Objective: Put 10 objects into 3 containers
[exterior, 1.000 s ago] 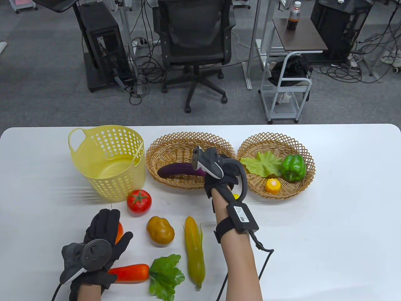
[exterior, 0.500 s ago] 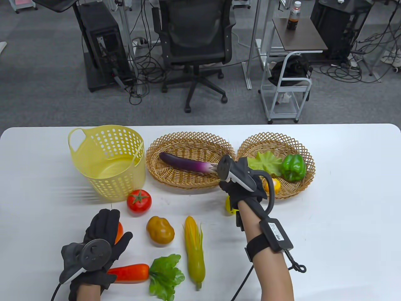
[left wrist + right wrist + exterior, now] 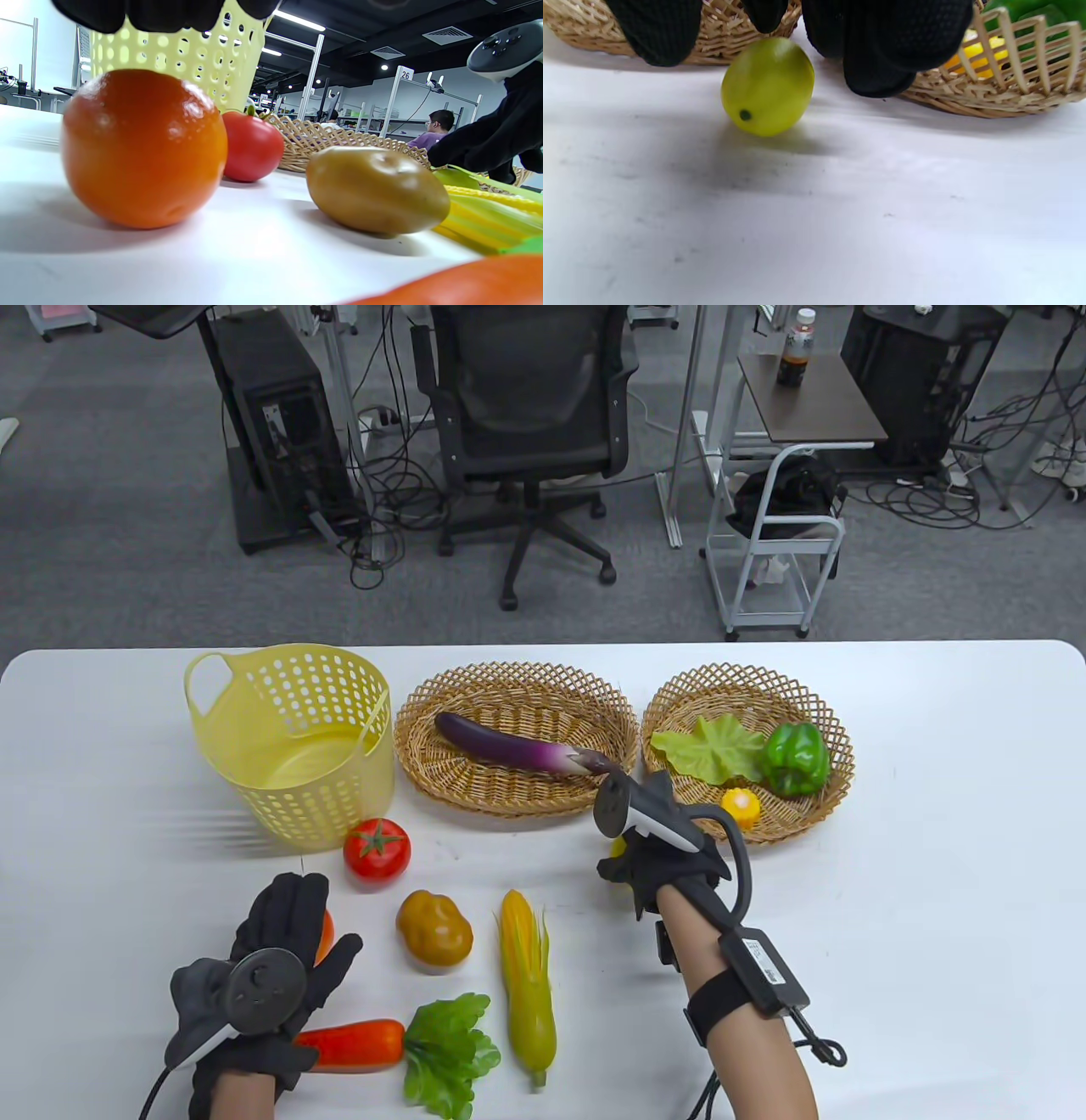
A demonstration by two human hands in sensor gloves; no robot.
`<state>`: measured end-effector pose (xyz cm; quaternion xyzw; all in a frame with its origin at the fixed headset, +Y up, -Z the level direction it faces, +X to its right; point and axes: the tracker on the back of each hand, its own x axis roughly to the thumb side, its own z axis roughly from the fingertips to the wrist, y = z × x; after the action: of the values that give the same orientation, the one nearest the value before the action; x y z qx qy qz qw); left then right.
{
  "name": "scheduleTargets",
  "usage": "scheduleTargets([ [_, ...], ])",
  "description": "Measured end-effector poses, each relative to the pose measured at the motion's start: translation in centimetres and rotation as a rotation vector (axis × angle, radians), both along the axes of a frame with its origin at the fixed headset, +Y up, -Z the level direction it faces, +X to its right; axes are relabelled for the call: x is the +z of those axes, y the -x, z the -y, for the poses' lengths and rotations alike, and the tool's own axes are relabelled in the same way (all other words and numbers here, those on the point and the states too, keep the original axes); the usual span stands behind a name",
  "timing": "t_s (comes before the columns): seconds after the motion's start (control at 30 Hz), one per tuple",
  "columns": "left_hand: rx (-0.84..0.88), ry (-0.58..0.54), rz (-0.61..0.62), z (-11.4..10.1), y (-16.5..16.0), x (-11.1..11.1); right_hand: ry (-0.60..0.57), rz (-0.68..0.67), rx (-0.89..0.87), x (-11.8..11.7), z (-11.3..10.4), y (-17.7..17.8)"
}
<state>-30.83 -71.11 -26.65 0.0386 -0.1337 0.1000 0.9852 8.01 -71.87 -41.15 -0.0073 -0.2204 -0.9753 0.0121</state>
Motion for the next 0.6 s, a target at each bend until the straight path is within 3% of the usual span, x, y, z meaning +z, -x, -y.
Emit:
scheduleTargets([
  [0.37,0.016,0.021,-0.014,0.5,0.5,-0.4,-0.059,-0.021,-0.041,-0.2,2.8,-0.3],
  [0.6,0.013,0.028,-0.018,0.5,0.5,-0.5,-0.104,-0.027,-0.119,-0.2,3.0,-0.8],
])
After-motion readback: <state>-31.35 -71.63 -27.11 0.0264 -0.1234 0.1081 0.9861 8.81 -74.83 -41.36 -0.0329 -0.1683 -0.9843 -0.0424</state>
